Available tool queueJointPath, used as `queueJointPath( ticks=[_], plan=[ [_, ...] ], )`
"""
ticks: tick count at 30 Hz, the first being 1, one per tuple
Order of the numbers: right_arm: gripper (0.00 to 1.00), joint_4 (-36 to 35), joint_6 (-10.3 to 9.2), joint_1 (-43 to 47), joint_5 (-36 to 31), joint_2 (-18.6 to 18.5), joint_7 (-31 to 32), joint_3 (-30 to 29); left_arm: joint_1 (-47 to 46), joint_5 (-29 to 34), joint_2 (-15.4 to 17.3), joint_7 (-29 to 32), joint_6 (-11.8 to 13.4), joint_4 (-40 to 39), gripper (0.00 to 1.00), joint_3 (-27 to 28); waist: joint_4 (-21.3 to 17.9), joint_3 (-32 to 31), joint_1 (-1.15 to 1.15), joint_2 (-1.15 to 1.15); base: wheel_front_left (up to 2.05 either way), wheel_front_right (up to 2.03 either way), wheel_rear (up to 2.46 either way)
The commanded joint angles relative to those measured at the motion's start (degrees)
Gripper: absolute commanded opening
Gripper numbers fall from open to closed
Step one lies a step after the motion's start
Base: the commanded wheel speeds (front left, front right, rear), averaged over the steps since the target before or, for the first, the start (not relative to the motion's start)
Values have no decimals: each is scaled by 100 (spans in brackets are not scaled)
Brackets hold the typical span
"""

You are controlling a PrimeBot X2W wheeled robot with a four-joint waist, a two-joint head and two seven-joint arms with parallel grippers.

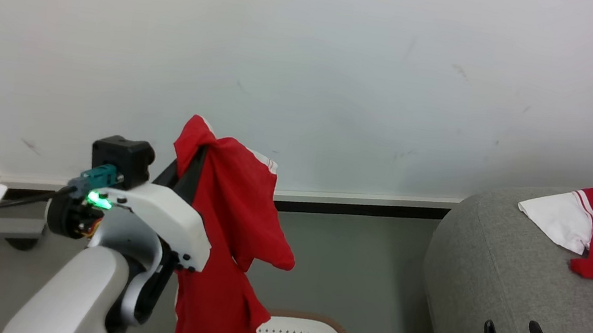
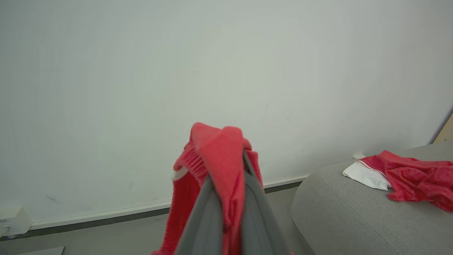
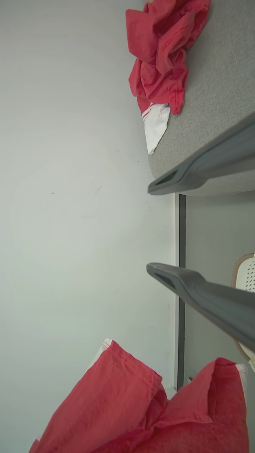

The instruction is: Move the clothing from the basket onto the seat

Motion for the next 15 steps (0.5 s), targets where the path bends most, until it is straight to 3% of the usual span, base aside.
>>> queueJointPath(
  ticks=[1, 8, 15],
  plan=[
    [100, -21, -12, 71, 58, -5, -17, 10, 75, 11, 51, 12, 31, -56, 0, 13, -4, 4, 1, -1, 0, 0, 0],
    [100, -206, -12, -10, -171, -34, 42, 272, 165, 53, 82, 180, 114, -407, 0, -81, -23, 55, 1, -1, 0, 0, 0],
    [100, -654, -12, -717, 29, -503, 552, 1630, 86, 75, -13, 240, 90, -495, 0, -231, 8, 132, 1, -1, 0, 0, 0]
  ],
)
